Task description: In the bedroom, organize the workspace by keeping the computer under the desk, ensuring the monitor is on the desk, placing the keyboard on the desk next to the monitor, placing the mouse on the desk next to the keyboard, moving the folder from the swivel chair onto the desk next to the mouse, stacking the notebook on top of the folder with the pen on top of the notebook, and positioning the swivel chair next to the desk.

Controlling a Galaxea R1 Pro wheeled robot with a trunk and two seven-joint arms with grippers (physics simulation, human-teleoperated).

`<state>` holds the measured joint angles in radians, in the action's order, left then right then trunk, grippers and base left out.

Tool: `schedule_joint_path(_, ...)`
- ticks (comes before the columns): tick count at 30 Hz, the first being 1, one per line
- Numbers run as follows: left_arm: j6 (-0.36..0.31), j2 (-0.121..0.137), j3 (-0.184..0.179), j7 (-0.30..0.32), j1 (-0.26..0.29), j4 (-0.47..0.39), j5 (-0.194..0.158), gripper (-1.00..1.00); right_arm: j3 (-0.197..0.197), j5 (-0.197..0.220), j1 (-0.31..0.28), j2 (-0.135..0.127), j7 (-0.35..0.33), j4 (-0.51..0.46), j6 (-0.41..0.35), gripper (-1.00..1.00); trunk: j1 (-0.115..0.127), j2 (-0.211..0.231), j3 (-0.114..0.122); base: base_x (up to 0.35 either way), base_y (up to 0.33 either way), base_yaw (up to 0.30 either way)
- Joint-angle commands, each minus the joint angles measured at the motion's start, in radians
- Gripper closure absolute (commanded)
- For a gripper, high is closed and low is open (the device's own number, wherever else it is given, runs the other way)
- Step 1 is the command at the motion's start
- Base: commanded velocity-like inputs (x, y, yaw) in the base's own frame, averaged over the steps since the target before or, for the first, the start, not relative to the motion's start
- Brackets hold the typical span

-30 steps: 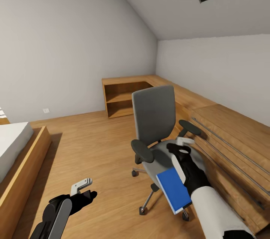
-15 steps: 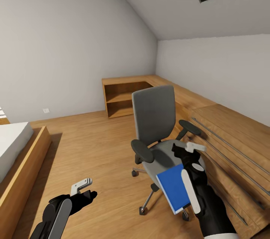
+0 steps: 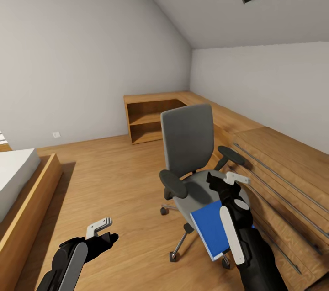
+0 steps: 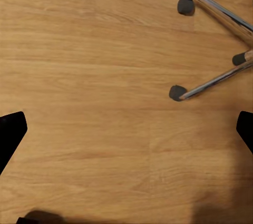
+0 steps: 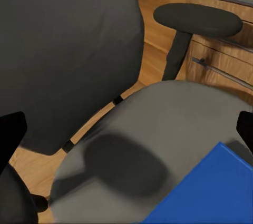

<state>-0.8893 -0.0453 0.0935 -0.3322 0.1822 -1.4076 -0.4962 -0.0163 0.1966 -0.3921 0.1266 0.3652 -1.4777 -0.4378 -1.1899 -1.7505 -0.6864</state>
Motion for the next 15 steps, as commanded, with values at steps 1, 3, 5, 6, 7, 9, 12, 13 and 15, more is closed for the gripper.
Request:
schedule_joint_path(1,-0.004,-0.001,0.002,-0.008,0.001,-0.001,-0.011,-1.0,-0.001,0.017,0.0,0.002,0.009,-0.004,-0.002,-1.0,0.0,-0.001,-0.001,0.0,0.0,-0.067)
schedule_joint_path(3,-0.004,-0.001,0.002,-0.008,0.001,-0.001,-0.01,-1.0,-0.001,0.039,0.0,0.008,0.009,-0.012,-0.001,-1.0,0.0,-0.001,-0.001,0.0,0.0,-0.099)
schedule_joint_path(5,-0.004,-0.001,0.002,-0.009,0.0,-0.001,-0.009,-1.0,0.0,0.043,0.0,0.009,0.009,-0.013,-0.001,-1.0,0.0,-0.001,-0.001,0.0,0.0,-0.115)
schedule_joint_path(6,-0.004,-0.001,0.002,-0.009,0.0,-0.001,-0.009,-1.0,0.0,0.044,0.0,0.01,0.009,-0.013,-0.001,-1.0,0.0,-0.001,-0.001,0.0,0.0,-0.118)
schedule_joint_path(7,-0.004,-0.001,0.002,-0.009,0.0,-0.001,-0.009,-1.0,0.0,0.045,0.0,0.01,0.009,-0.014,-0.001,-1.0,0.0,-0.001,-0.001,0.0,0.0,-0.116)
schedule_joint_path(9,-0.004,-0.001,0.002,-0.008,0.0,-0.001,-0.009,-1.0,0.001,0.047,0.0,0.011,0.009,-0.015,-0.001,-1.0,0.0,-0.001,-0.001,0.0,0.0,-0.097)
schedule_joint_path(12,-0.004,-0.001,0.002,-0.009,0.0,-0.001,-0.009,-1.0,0.002,0.048,0.001,0.011,0.009,-0.015,-0.001,-1.0,0.0,-0.001,-0.001,0.0,0.0,-0.051)
schedule_joint_path(13,-0.004,-0.001,0.002,-0.008,0.0,-0.001,-0.007,-1.0,0.003,0.049,0.001,0.01,0.009,-0.012,-0.001,-1.0,0.0,-0.001,-0.001,-0.073,0.192,-0.002)
schedule_joint_path(15,-0.004,-0.001,0.002,-0.008,0.0,-0.001,-0.007,-1.0,0.003,0.049,0.001,0.01,0.009,-0.011,0.0,-1.0,0.0,-0.001,-0.001,-0.093,0.222,-0.002)
